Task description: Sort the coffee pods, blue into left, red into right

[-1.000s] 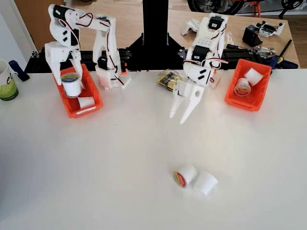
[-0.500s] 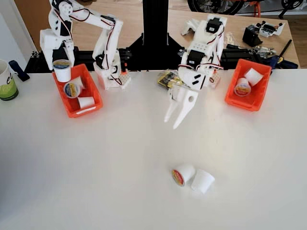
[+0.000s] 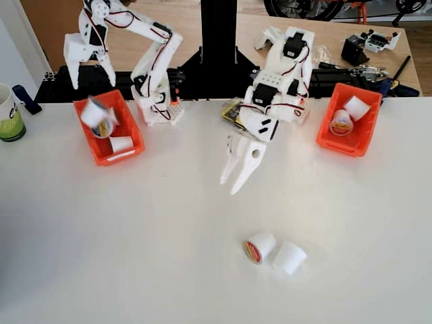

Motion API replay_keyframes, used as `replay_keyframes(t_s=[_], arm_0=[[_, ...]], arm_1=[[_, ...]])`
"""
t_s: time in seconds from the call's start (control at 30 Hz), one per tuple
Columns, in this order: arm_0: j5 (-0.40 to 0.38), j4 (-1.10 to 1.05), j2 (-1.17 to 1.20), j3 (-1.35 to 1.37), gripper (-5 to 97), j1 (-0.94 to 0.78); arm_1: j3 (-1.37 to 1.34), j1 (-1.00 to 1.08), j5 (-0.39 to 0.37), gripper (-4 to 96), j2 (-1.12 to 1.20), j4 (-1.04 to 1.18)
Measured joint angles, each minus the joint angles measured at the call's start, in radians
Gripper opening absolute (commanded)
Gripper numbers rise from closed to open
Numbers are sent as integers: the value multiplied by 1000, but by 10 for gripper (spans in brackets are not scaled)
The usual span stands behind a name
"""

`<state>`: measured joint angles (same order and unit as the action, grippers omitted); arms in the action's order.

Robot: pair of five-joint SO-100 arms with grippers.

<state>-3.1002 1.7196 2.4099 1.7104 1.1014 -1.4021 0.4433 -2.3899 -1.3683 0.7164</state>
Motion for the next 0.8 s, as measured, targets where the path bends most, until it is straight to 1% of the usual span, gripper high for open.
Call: replay_keyframes(t_s=[0.1, 0.17, 0.23, 0.33, 0.43, 0.5, 0.57, 0.63, 0.73, 0.8], arm_0=[[87, -80, 89, 117, 408, -83], [143, -91, 109, 135, 400, -138], [164, -94, 121, 137, 391, -181], [187, -94, 129, 141, 386, -247], [219, -94, 129, 141, 390, -330], [233, -94, 141, 149, 390, -374], [272, -94, 150, 158, 391, -437], [353, -109, 152, 160, 391, -532], [520, -164, 152, 169, 389, -726], [601, -196, 152, 183, 386, -845]], arm_1=[[55, -2, 35, 273, 35, -28], [77, -21, 37, 280, 69, -51], [107, -54, 46, 285, 94, -63], [230, -101, 77, 295, 170, -34], [364, -153, 71, 298, 250, 3], [387, -192, 61, 305, 270, 5], [397, -212, 61, 307, 293, 5], [400, -219, 58, 310, 313, 9], [402, -245, 17, 313, 362, 20], [402, -264, 0, 314, 402, 25]])
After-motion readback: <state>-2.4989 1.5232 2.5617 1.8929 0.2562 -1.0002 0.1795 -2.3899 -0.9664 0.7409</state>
